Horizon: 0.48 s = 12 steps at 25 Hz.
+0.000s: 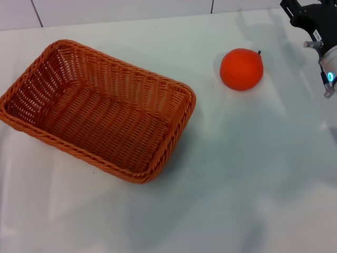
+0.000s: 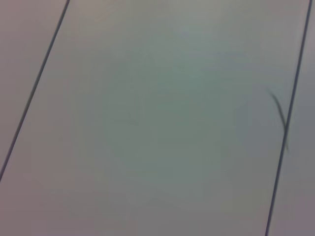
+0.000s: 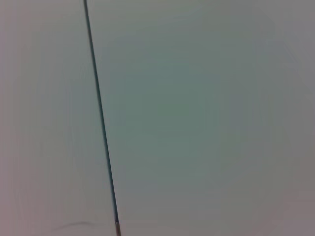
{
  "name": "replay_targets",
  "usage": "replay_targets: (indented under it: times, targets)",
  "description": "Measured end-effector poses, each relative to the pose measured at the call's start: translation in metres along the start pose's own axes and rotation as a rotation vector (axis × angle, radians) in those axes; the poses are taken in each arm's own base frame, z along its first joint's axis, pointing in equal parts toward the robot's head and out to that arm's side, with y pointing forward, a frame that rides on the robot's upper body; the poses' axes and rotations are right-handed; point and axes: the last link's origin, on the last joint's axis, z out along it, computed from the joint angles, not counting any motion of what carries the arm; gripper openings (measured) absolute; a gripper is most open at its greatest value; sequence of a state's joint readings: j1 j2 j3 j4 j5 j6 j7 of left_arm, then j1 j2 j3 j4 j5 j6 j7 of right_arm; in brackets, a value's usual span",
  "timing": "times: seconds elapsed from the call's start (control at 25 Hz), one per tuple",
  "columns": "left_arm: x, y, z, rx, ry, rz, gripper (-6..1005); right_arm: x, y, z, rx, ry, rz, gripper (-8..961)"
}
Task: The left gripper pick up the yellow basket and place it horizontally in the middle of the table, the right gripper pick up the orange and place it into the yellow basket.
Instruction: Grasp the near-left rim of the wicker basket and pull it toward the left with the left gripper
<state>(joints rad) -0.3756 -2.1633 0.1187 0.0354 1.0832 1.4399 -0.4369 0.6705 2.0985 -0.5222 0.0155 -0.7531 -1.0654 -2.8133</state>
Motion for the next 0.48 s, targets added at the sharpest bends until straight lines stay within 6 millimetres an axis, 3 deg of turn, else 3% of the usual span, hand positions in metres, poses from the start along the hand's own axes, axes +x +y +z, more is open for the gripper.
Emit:
replay_targets:
  times: [0.48]
  targets:
    - [0.0018, -0.0014, -0.0068, -0.008, 0.01, -0.081, 759, -0.0026, -0.0022, 0.0049, -0.004, -0.032, 0.002, 834]
